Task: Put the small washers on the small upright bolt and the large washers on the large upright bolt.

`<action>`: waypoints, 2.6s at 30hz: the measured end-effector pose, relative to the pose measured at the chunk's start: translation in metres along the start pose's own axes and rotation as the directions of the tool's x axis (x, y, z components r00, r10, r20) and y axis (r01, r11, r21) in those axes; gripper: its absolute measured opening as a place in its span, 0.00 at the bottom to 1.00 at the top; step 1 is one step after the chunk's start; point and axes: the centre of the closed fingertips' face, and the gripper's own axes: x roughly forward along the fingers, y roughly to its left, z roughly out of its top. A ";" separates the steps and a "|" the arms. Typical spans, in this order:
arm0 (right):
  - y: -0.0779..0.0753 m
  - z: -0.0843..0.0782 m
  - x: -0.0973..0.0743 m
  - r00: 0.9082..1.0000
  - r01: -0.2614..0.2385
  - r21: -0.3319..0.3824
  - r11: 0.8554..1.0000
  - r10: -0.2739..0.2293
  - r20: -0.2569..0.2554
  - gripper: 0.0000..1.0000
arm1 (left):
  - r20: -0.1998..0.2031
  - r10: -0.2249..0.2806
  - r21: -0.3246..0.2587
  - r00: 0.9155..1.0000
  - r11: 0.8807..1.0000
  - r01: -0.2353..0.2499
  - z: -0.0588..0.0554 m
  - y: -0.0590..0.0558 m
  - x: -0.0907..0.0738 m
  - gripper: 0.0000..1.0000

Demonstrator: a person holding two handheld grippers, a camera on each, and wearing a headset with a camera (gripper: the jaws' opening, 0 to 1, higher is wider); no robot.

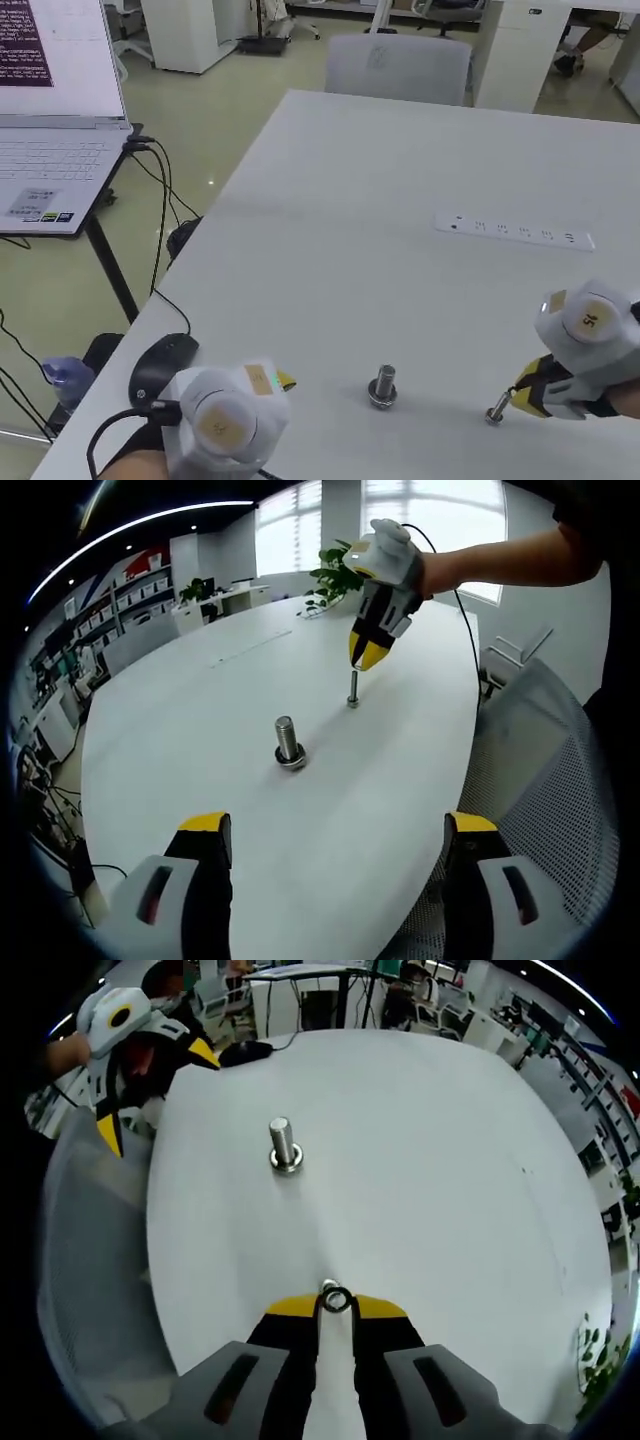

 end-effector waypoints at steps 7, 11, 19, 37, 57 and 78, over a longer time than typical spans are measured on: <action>0.001 0.001 0.008 1.000 -0.014 -0.011 1.000 0.014 -0.016 0.13 | -0.001 -0.003 -0.002 1.000 1.000 0.003 0.000 0.002 0.001 0.86; 0.001 0.000 0.012 0.999 -0.020 -0.019 1.000 0.020 -0.027 0.13 | -0.003 -0.005 -0.007 1.000 1.000 0.004 0.000 0.003 0.001 0.85; 0.003 -0.006 0.028 0.997 -0.041 -0.034 0.999 0.039 -0.063 0.13 | -0.010 -0.012 -0.012 1.000 1.000 0.012 -0.002 0.002 0.003 0.84; 0.008 -0.015 0.051 0.992 -0.072 -0.045 0.996 0.067 -0.105 0.13 | -0.028 -0.026 -0.021 0.999 0.999 0.025 -0.009 -0.001 0.004 0.82; 0.003 -0.012 0.050 0.993 -0.065 -0.052 0.997 0.059 -0.104 0.17 | -0.035 -0.024 -0.024 0.999 0.999 0.023 -0.010 -0.004 0.004 0.81; 0.014 0.008 -0.002 0.981 -0.054 0.099 0.994 0.034 0.193 0.40 | 0.013 -0.014 -0.055 1.000 0.998 0.015 -0.002 0.000 0.006 0.86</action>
